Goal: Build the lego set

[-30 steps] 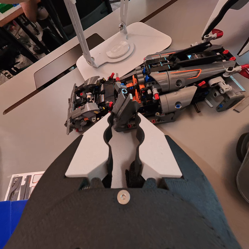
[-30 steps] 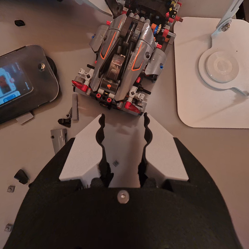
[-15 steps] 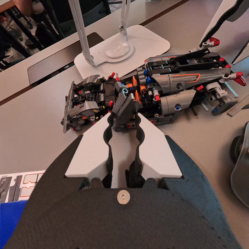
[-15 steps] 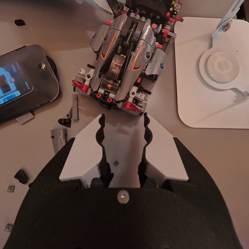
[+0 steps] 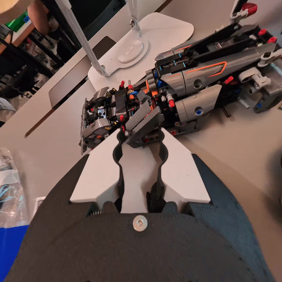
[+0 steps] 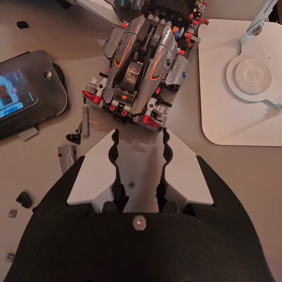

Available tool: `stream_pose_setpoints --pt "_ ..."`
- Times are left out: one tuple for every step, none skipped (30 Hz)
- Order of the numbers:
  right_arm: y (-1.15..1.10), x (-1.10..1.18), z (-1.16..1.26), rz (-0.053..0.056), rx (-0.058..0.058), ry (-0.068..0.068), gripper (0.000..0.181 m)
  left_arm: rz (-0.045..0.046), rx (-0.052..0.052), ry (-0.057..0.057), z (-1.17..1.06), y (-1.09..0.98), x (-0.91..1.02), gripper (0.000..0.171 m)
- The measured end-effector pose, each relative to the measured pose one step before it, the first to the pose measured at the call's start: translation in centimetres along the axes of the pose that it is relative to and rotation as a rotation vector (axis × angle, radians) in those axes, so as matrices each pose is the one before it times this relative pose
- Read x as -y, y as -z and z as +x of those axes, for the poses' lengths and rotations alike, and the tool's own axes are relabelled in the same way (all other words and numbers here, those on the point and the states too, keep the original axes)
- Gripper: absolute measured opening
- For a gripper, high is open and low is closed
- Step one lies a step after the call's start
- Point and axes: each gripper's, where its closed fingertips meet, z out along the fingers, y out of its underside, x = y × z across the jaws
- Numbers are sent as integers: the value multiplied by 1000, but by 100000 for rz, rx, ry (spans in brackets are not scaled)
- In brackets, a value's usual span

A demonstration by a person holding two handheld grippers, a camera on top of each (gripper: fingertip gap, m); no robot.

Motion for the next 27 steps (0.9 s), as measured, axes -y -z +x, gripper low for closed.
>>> stream_pose_setpoints --pt "-24 -4 -23 -50 -2 96 57 -1160 1792 -3584 -95 -36 8 43" --pt "-8 9 -16 -16 25 54 57 -890 1305 -3280 -28 -16 24 41" --pt "0 -1 -1 -6 25 32 57 -1016 452 -2526 77 -53 -16 36" --pt "1 -3 3 -18 -14 13 57 -561 293 -1204 54 -59 -3 34" --pt "6 -7 6 1 -27 -14 57 -88 83 398 -27 -33 32 34" --pt "22 7 22 40 -50 -32 57 181 -591 1419 -36 13 10 33" --pt "12 -19 29 -83 -157 52 57 617 -922 2064 -58 40 -4 33" --pt "7 -13 19 -96 -100 73 57 986 -1642 3990 -64 38 -9 32" --pt "4 -2 -1 34 18 -23 57 1232 -2233 5253 -53 51 -4 32" --pt "-5 7 3 29 27 -29 57 1259 -2145 4616 -73 41 -4 32" --pt "-9 -9 2 -69 -18 46 57 1038 -1797 3706 -57 24 -7 32" --pt "-14 0 -12 -36 -13 51 57 634 -1513 2904 -27 11 0 32" --pt "-4 6 -15 10 22 10 57 282 -1219 2058 -31 15 10 32" --pt "-14 1 -6 3 25 20 57 210 -1022 1638 -25 -4 18 31" --pt "10 5 -8 10 20 48 57 307 -988 1826 -8 -12 5 31" --pt "-8 8 6 -15 1 9 57 352 -940 1742 -12 5 6 32" --pt "6 -7 3 4 -2 -15 57 398 -961 1773 -13 11 12 31" --pt "0 1 4 6 -31 0 57 420 -939 1627 -15 1 -7 31" --pt "8 -10 10 -22 -42 5 57 407 -930 1831 -12 5 6 31" --pt "5 11 1 32 -8 -7 57 343 -1081 2145 -6 -4 9 31" --pt "11 5 5 37 -10 -4 57 274 -928 1566 -25 13 3 31" --pt "-5 5 -1 -12 -14 11 57 189 -568 914 -10 -8 -1 32" --pt "4 -4 -7 -14 0 27 57 137 -346 652 5 -3 -3 31" --pt "-2 2 -10 -17 3 55 57 100 -445 997 -8 3 -1 31" --pt "-17 3 -7 -34 12 33 57 94 -623 1161 -6 19 1 31" --pt "-4 2 -5 -34 20 20 57 90 -445 649 -12 -2 6 31" --pt "-3 4 -10 -2 0 42 57 44 -189 239 -5 7 -2 31"
